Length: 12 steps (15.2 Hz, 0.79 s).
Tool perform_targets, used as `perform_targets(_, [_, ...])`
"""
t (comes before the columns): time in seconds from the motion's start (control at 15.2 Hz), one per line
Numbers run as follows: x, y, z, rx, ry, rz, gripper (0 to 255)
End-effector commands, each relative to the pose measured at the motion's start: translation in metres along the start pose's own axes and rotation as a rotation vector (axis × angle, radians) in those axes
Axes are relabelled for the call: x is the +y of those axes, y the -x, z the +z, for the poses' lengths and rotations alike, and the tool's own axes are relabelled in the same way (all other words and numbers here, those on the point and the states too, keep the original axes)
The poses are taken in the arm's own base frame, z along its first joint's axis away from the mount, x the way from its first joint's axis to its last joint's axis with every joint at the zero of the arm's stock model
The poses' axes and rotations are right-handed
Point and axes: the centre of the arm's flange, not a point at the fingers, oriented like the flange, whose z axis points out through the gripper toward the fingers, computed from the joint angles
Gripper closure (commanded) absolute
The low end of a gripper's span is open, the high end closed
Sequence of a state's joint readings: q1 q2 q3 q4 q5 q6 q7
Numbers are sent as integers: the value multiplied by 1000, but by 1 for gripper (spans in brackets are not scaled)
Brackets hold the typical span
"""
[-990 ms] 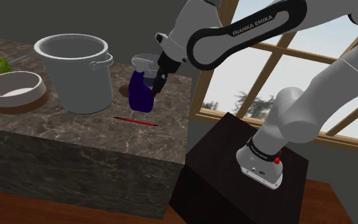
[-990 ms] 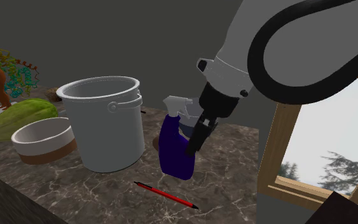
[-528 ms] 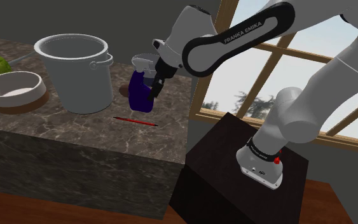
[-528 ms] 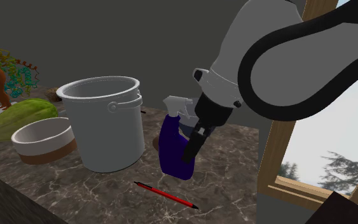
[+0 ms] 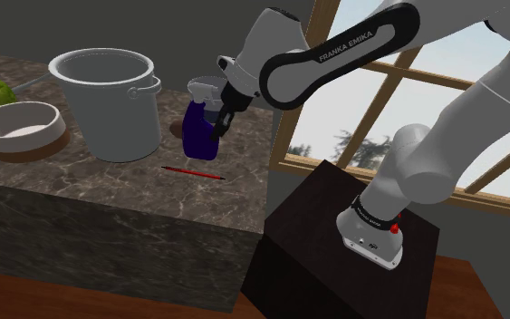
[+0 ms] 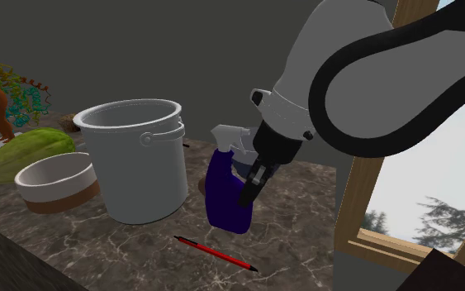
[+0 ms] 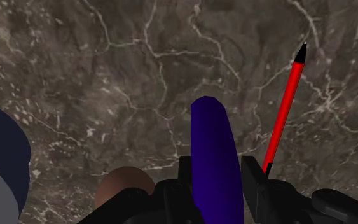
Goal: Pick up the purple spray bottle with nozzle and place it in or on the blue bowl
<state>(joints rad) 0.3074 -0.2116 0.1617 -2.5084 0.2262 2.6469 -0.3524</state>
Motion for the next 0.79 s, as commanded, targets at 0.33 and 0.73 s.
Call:
perform_targets(0.33, [0, 0, 0, 0, 0, 0, 255])
perform_targets(0.73, [0, -11, -29, 0, 0, 0, 255])
